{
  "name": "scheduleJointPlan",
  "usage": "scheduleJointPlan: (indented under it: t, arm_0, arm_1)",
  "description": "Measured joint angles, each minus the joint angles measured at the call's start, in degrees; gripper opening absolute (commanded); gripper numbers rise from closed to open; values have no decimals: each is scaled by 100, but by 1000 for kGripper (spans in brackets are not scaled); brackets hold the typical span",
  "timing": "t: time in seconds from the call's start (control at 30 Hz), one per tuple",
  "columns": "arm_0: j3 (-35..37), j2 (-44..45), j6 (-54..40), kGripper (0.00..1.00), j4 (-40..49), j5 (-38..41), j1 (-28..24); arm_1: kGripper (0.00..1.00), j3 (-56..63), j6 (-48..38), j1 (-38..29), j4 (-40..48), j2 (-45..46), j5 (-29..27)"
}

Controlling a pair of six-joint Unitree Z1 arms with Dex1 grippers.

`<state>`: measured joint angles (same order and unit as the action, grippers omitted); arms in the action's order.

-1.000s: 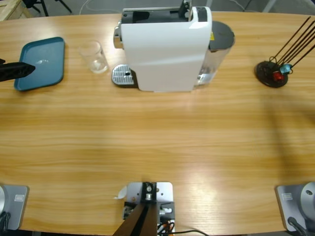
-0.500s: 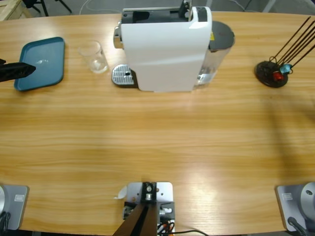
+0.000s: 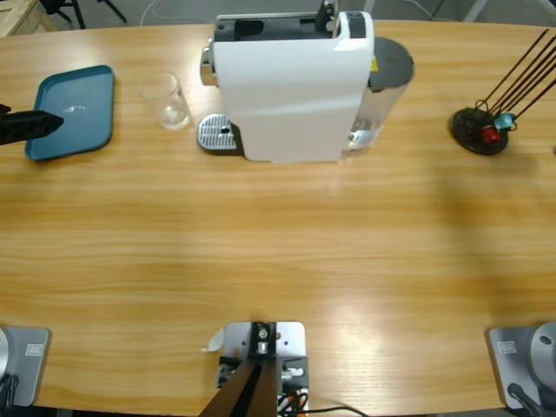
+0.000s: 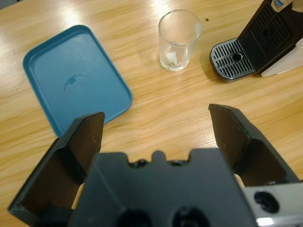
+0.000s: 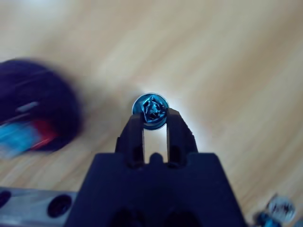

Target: Pour coffee

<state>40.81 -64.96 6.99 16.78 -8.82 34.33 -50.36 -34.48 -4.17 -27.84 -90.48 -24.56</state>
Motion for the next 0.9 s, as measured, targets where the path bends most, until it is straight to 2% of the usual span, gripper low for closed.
scheduleJointPlan:
  t: [0.17, 0.33, 0.47, 0.53, 0.63, 0.8, 0.9]
  arm_0:
    - [-1, 0, 0, 941, -2, 0, 2]
    - [-1, -2, 0, 941, -8, 0, 5]
    - [-1, -4, 0, 941, -12, 0, 5]
    - [-1, -5, 0, 941, -13, 0, 5]
    - [-1, -27, 0, 941, -13, 0, 5]
    - [-2, -59, 0, 941, -15, 9, 7]
    - [-2, -69, 0, 941, -16, 15, 8]
  arm_1:
    - [103, -494, 1457, -959, -528, 743, 408]
    - [102, -1162, 1838, -1412, -1748, 2033, 934]
    - [103, -1636, 1897, -1580, -2030, 3292, 1974]
    - [103, -1740, 1969, -1649, -1804, 3736, 2756]
    - [103, -1780, 2060, -1923, -1098, 3888, 3882]
    - [100, -1775, 2149, -2232, 662, 3292, 5766]
    - [98, -1794, 2157, -2322, 1241, 2674, 6277]
